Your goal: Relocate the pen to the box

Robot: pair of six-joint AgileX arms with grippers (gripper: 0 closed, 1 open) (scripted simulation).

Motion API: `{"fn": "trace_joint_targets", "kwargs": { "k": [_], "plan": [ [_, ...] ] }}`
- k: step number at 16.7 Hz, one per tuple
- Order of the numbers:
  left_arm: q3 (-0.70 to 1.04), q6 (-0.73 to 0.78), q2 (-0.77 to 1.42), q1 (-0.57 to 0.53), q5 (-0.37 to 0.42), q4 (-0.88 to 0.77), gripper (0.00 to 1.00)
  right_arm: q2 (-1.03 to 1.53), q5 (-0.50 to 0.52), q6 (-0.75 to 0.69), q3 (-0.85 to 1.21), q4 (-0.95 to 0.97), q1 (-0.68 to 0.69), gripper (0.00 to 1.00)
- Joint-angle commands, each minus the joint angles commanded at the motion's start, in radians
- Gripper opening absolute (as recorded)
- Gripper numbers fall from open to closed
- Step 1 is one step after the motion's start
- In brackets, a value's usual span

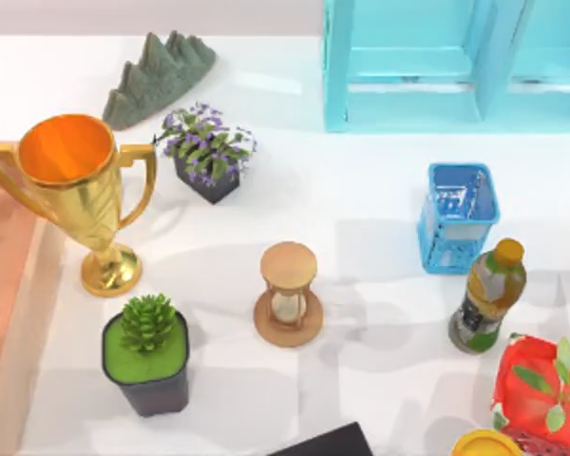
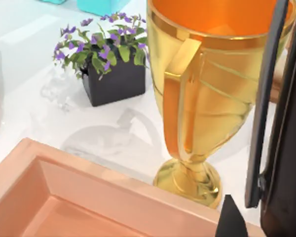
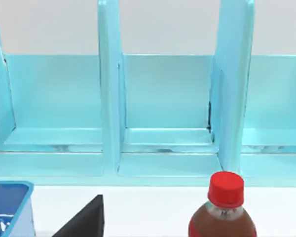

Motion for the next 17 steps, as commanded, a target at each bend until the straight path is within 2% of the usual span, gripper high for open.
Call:
{"fn": "trace_joint_targets", "kwargs": {
  "k": [2,15,17],
  "plan": [
    [0.0,0.0,0.0,0.0,0.0,0.0,0.0,0.0,0.0,0.0,0.0,0.0,0.0,1.0],
    [0.0,0.0,0.0,0.0,0.0,0.0,0.98,0.0,0.0,0.0,0.0,0.0,0.0,1.0],
    [0.0,0.0,0.0,0.0,0.0,0.0,1.0,0.0,0.0,0.0,0.0,0.0,0.0,1.0]
  ]
}}
